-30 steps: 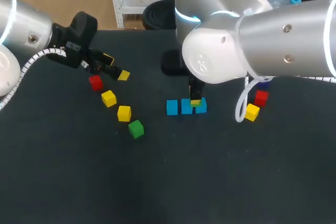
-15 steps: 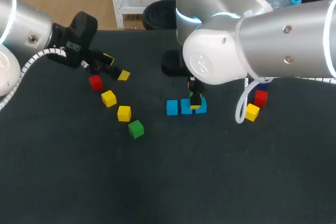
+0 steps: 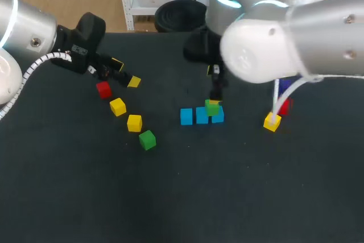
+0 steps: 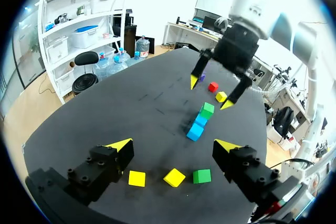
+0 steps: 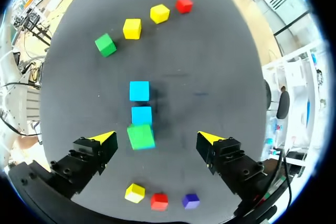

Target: Place the blue cubes, place green cubes on the blue cubes, place the yellow cubes on the green cubes, then place the red cubes on the yellow cubes, and place purple cube on the red cubes.

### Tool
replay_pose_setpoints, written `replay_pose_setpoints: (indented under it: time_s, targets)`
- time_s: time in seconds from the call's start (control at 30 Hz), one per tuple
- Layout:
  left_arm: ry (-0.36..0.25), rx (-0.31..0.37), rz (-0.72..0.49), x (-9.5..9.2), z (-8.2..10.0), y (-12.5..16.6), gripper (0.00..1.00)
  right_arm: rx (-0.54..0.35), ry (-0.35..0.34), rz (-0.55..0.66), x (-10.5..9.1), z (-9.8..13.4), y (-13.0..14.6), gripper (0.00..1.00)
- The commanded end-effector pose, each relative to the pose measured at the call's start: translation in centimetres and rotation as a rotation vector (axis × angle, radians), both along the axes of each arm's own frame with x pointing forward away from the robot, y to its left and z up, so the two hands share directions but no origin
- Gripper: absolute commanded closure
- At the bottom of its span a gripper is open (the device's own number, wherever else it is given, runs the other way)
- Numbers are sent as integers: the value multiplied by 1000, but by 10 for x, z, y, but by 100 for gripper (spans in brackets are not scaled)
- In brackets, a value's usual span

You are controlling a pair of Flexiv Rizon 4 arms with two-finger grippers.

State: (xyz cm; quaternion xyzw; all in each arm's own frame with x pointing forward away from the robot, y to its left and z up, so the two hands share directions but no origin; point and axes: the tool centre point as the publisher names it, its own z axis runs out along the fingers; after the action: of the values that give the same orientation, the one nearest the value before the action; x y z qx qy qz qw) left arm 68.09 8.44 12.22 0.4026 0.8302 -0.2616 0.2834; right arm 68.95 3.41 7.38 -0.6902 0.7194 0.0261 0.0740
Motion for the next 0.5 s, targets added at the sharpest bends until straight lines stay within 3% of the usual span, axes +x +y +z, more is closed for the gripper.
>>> replay_pose_setpoints:
  time_s: [0.03, 0.23, 0.5]
  targets:
    - [-3, -5, -1, 0, -1, 1, 0, 43, -118, -18, -19, 27, -22, 0]
    - [-3, -5, -1, 0, -1, 1, 0, 63, -227, -43, -16, 55, -33, 0]
    - [-3, -5, -1, 0, -1, 1, 0, 149, -380, -45, -2, 75, -37, 0]
